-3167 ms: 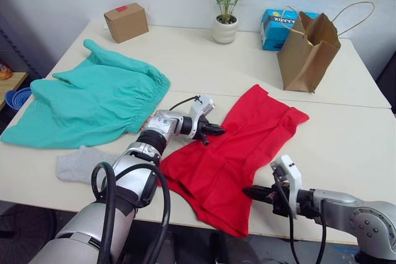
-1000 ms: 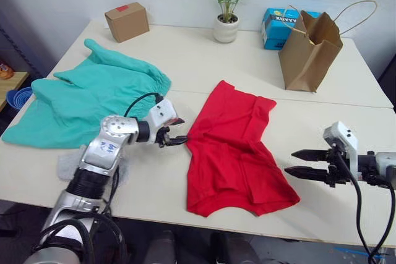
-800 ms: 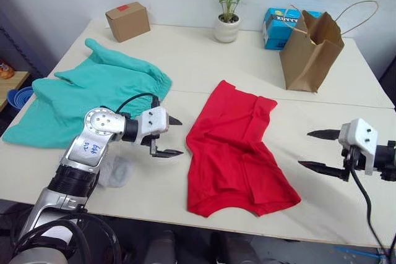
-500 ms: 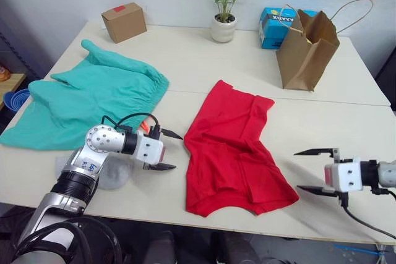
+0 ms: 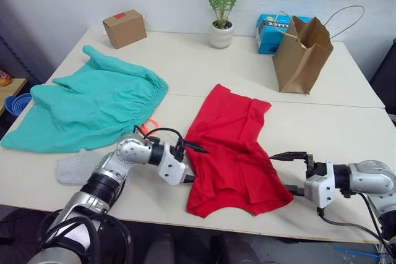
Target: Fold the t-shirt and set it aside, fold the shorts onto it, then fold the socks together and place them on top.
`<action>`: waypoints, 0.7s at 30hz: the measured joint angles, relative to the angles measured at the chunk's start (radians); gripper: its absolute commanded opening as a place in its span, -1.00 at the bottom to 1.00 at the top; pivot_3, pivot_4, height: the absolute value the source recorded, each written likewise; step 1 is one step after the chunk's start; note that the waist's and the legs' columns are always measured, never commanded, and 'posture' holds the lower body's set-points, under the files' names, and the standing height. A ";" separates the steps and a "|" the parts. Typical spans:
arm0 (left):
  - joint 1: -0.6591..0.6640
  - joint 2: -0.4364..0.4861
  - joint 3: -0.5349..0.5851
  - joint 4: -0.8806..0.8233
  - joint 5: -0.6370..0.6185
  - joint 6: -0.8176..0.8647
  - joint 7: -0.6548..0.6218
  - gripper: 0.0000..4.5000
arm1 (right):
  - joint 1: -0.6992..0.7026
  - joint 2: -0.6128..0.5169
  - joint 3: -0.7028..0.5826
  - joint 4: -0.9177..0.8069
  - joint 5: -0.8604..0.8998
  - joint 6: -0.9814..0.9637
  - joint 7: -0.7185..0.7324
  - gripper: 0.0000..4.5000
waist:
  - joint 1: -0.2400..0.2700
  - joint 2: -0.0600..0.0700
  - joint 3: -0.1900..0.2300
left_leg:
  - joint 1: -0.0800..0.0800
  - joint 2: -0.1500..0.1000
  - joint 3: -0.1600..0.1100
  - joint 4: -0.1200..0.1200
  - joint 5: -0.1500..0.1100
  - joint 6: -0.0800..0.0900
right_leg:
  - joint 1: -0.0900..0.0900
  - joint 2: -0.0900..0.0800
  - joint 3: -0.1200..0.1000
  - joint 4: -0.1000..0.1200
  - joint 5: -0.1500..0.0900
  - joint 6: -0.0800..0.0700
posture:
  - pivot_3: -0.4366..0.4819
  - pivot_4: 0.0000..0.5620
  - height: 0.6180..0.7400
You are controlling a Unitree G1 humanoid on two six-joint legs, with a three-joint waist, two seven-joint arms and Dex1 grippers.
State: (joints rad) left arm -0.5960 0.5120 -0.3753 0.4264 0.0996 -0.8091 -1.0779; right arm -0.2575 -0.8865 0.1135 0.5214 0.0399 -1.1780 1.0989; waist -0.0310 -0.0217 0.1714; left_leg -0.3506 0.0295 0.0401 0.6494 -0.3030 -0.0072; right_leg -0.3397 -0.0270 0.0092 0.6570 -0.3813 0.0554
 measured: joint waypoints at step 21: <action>-0.044 -0.051 -0.095 0.083 -0.023 -0.050 -0.047 0.30 | 0.034 0.022 0.146 -0.121 -0.061 -0.029 -0.156 0.74 | 0.002 -0.002 -0.004 | 0.000 0.000 -0.001 -0.002 0.000 0.000 | 0.001 0.000 -0.001 -0.002 -0.001 -0.001 | -0.05 -0.47 1.00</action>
State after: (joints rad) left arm -0.6401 0.4613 -0.4706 0.5096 0.0768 -0.8592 -1.1246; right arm -0.2239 -0.8640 0.2600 0.4002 -0.0209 -1.2066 0.9427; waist -0.0293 -0.0235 0.1677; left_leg -0.3504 0.0298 0.0388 0.6475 -0.3033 -0.0068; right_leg -0.3385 -0.0272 0.0083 0.6548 -0.3819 0.0546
